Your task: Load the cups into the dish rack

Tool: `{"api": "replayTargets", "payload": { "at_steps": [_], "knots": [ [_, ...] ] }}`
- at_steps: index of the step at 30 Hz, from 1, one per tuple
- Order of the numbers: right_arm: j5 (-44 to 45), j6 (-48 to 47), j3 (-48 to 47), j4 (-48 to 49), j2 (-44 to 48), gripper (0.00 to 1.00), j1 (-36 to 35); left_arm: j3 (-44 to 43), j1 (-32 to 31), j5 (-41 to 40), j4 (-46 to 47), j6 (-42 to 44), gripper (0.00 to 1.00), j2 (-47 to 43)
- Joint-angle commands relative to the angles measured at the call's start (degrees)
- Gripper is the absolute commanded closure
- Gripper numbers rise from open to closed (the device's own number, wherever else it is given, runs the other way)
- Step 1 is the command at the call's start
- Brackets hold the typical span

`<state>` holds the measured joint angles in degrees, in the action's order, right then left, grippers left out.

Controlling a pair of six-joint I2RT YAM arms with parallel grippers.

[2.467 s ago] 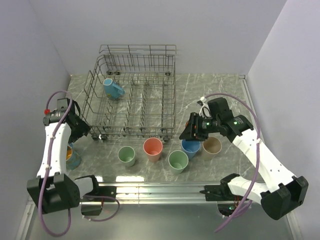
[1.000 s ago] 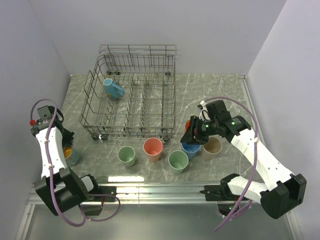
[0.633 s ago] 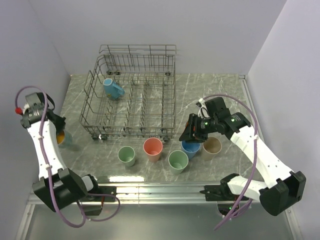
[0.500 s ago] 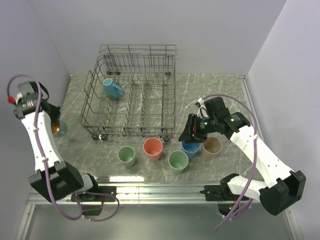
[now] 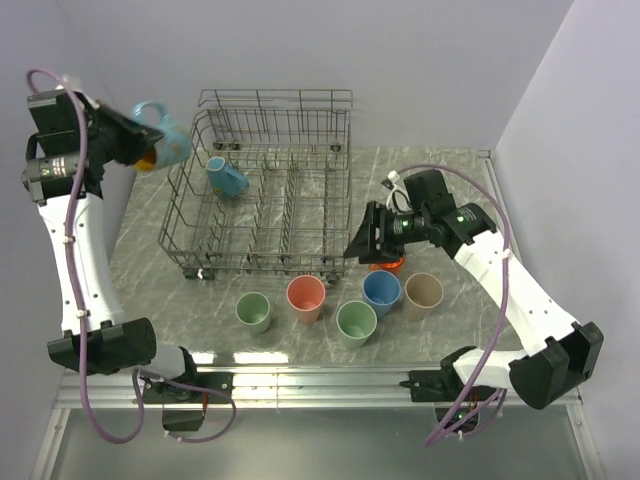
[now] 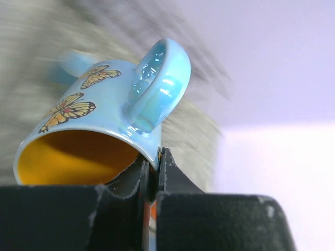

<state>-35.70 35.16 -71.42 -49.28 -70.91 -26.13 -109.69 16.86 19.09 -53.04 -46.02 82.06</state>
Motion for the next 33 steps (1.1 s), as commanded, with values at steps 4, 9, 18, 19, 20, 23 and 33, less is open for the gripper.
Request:
{"api": "replayTargets", "payload": {
  "at_steps": [4, 9, 18, 19, 20, 23, 33],
  "knots": [
    [-12.35, 4.39, -8.99, 14.26, -3.70, 0.26, 0.03, 5.78, -3.50, 28.61, 25.75, -13.46, 1.00, -6.55],
    [-22.03, 19.98, -9.36, 36.40, -4.50, 0.05, 0.11, 25.38, -5.26, 37.67, 59.00, -35.56, 1.00, -14.81],
    [-21.95, 33.06, -10.74, 59.05, -9.85, 0.02, -0.50, 31.38, -14.04, 39.18, 69.74, -41.80, 1.00, -17.02],
    [-22.04, 31.13, -12.94, 56.94, -10.90, 0.01, -0.50, 30.94, -14.83, 39.53, 66.95, -40.56, 1.00, -16.94],
    [-21.69, 25.28, -18.70, 50.14, -12.91, 0.01, -0.41, 30.33, -16.41, 40.31, 65.88, -39.51, 1.00, -16.85],
    [-18.97, 15.42, -29.52, 36.29, -16.97, 0.00, -0.41, 30.50, -18.88, 41.37, 62.62, -36.60, 1.00, -17.11],
    [-20.10, 14.33, -33.08, 39.87, -20.58, 0.00, -0.32, 35.86, -22.22, 43.13, 63.58, -36.16, 1.00, -19.04]
  ]
}}
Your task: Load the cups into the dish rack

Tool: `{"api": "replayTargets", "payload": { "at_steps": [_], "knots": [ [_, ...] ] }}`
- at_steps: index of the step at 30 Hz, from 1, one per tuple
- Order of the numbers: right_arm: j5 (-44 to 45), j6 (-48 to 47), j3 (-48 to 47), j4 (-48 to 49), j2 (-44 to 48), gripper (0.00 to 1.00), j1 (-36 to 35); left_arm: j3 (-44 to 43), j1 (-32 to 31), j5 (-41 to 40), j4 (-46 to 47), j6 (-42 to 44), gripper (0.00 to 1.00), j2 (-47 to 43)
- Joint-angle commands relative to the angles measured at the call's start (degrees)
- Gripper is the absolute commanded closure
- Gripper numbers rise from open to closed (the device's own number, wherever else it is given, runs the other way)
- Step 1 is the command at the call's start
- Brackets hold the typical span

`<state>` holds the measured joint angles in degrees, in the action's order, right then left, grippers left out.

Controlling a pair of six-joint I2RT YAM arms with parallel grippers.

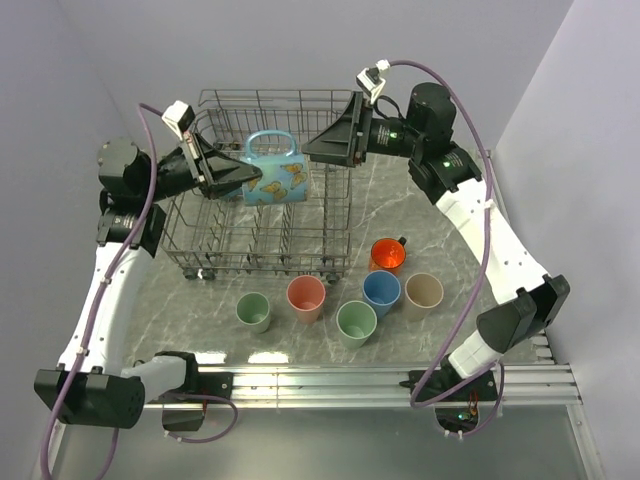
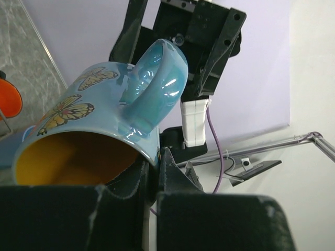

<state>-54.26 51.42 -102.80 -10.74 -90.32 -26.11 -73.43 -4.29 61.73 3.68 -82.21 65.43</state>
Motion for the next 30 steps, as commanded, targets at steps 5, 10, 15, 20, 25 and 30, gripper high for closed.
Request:
{"api": "replayTargets", "payload": {
  "at_steps": [5, 10, 15, 20, 25, 30],
  "knots": [
    [-0.23, -5.80, -4.07, -1.91, -2.75, 0.00, -0.87, 0.83, -3.88, 0.32, 7.74, 0.21, 1.00, -1.71],
    [1.35, -8.61, -5.47, -3.66, -4.07, 0.00, -2.19, 0.74, -6.16, 0.31, 8.88, 0.13, 1.00, -0.04],
    [3.80, -10.46, -2.85, -4.29, -3.03, 0.41, -4.91, -0.66, -6.60, -1.70, 5.11, 3.11, 1.00, 1.37],
    [5.92, -7.57, 6.82, 3.53, 1.37, 0.86, -5.71, 0.30, -6.69, -4.42, 4.05, 3.65, 1.00, 1.63],
    [6.71, -5.98, 10.60, 5.73, 3.40, 1.00, -6.23, 3.99, -6.69, -7.94, 6.08, 1.62, 1.00, 1.46],
    [9.77, -9.92, 5.35, -2.94, 1.39, 1.00, -6.24, -3.61, -6.69, -16.00, -16.19, 18.28, 0.89, 3.30]
  ]
}}
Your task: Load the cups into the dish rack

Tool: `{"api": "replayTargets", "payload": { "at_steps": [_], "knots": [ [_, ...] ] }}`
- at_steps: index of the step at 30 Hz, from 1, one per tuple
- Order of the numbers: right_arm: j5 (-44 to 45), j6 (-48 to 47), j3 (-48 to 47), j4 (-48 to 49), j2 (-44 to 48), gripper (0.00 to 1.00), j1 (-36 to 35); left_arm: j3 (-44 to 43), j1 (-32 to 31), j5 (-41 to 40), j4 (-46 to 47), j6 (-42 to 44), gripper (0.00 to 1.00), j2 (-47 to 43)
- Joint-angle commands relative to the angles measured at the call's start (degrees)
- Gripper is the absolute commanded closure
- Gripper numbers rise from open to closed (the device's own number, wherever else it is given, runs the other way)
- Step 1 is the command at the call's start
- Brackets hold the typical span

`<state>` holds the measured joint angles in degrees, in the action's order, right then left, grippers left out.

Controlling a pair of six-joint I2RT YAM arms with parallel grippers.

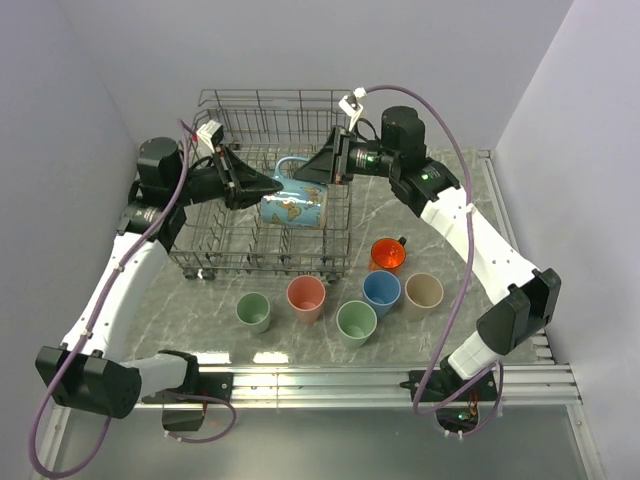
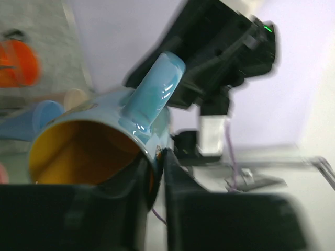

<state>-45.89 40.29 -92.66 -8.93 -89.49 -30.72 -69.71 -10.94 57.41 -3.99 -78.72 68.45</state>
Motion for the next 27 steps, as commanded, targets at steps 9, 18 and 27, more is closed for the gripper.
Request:
{"api": "replayTargets", "payload": {
  "at_steps": [9, 18, 27],
  "knots": [
    [10.98, -6.44, -22.36, -29.18, -8.67, 1.00, 4.00, -9.83, -0.05, -44.29, -46.98, 32.75, 0.34, 5.74],
    [29.70, -6.11, -49.58, -50.28, -27.29, 1.00, 9.18, -5.44, -0.05, -52.57, -50.42, 36.44, 0.36, 1.35],
    [37.27, -0.05, -50.68, -46.53, -37.59, 1.00, 8.84, 3.43, -0.83, -50.55, -50.06, 39.08, 0.37, -7.79]
  ]
}}
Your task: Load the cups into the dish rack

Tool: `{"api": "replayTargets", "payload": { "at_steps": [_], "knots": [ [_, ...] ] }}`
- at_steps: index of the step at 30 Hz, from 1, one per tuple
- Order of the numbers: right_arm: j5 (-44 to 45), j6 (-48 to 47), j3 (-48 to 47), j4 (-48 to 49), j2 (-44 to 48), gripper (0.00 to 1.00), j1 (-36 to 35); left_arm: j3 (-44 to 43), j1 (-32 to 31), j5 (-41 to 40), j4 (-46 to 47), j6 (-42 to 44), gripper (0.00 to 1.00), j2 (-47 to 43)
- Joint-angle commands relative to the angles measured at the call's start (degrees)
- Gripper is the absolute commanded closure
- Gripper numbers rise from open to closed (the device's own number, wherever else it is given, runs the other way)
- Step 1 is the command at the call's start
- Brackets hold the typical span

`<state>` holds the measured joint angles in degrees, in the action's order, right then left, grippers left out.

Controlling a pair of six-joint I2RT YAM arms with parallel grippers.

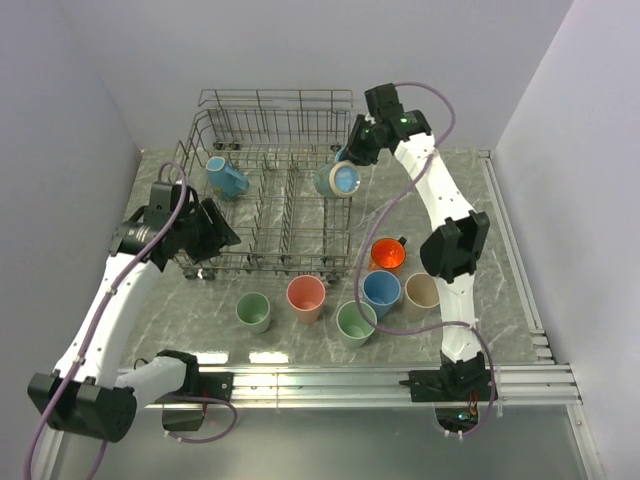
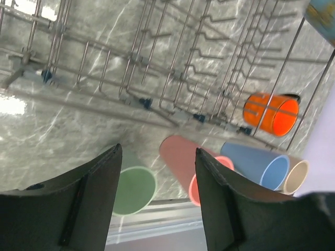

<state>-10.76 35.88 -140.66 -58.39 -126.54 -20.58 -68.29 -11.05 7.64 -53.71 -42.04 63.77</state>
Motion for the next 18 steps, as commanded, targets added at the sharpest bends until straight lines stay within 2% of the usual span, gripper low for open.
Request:
{"api": "replayTargets", "payload": {
  "at_steps": [1, 7, 11, 14, 16, 17, 18],
  "knots": [
    [2.24, 4.81, -3.12, 2.93, -1.33, 1.00, -1.57, 3.15, -0.82, -0.17, 0.53, 2.14, 0.37, -3.65],
    [5.57, 7.28, -1.37, 2.32, -3.80, 1.00, -2.80, 6.42, -0.82, 0.98, 1.33, 1.35, 0.38, -3.57],
    [10.67, 7.28, -3.65, -4.44, -6.00, 1.00, -2.89, 4.84, -0.73, -0.08, 1.68, 0.56, 0.39, -0.32],
    [14.28, 5.61, -0.86, -6.99, -5.82, 1.00, -3.07, 6.24, -0.82, 1.84, 3.70, -0.14, 0.40, 1.97],
    [12.54, 5.08, -0.41, -8.67, -6.26, 0.85, -3.24, 6.15, -0.82, 1.59, 3.53, -0.06, 0.41, 3.99],
    [11.91, 4.73, -0.40, -9.19, -7.05, 0.68, -3.24, 5.89, -0.82, 1.33, 3.44, -0.14, 0.41, 4.43],
    [11.47, 4.55, -0.06, -9.98, -7.23, 0.63, -3.24, 5.63, -0.73, 1.24, 3.27, -0.06, 0.41, 5.48]
  ]
}}
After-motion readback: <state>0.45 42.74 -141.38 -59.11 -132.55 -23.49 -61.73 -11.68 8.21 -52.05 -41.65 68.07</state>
